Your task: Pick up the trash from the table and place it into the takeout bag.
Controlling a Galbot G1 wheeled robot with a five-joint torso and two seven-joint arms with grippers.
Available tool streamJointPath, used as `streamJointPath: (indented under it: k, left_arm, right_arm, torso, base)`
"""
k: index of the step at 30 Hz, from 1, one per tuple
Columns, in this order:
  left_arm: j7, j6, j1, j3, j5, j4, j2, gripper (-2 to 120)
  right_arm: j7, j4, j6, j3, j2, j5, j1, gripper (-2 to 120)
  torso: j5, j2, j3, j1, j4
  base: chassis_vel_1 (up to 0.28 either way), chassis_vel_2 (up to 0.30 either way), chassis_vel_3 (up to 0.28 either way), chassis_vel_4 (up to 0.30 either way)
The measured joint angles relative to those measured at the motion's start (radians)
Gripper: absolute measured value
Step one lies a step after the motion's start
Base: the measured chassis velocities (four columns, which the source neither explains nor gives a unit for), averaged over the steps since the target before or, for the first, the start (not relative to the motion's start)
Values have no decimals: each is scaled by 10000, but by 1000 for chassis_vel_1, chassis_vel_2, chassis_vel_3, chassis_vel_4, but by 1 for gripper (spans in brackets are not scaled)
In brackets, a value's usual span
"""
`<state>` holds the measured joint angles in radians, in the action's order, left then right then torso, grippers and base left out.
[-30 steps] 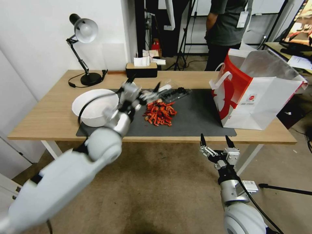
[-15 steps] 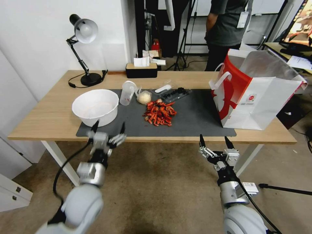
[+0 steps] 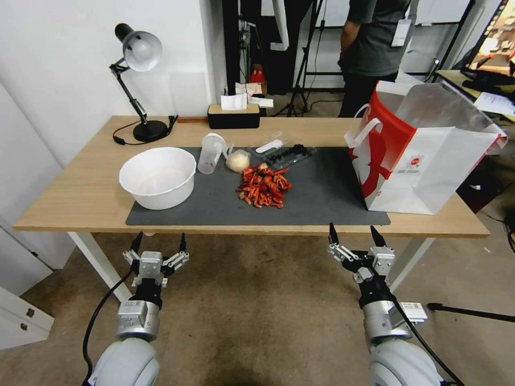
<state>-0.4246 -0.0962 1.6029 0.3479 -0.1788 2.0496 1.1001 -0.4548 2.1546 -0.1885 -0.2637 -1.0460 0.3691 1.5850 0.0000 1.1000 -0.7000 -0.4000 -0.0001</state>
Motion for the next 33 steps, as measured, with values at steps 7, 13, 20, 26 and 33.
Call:
streamJointPath:
  k: [7,13,20,26,33]
  left_arm:
    - [36,-1,-71,2,-93,70,-48,100]
    - [45,7,-35,17,-158,97,-78,100]
    - [54,35,-90,11,-238,154,-58,100]
    - [92,57,-54,8,-315,203,-96,100]
    - [218,189,-138,-12,-524,419,-209,100]
  right_arm:
    - [14,23,0,-20,-23,-4,95,100]
    - [20,44,3,-7,19,-19,68,100]
    - [9,71,27,-23,153,27,17,100]
    - [4,75,34,-11,87,30,26,100]
    - [19,84,35,11,24,7,80,100]
  torso:
    - [0,-1,0,0,0]
    - [0,-1,-1,0,1]
    - [0,-1,-1,0,0]
    - [0,-1,-1,0,1]
    - [-1,-1,-1,0,2]
  base:
    - [0,0,0,0]
    - [0,0,0,0]
    - [0,0,0,0]
    - [0,0,0,0]
    - [0,0,0,0]
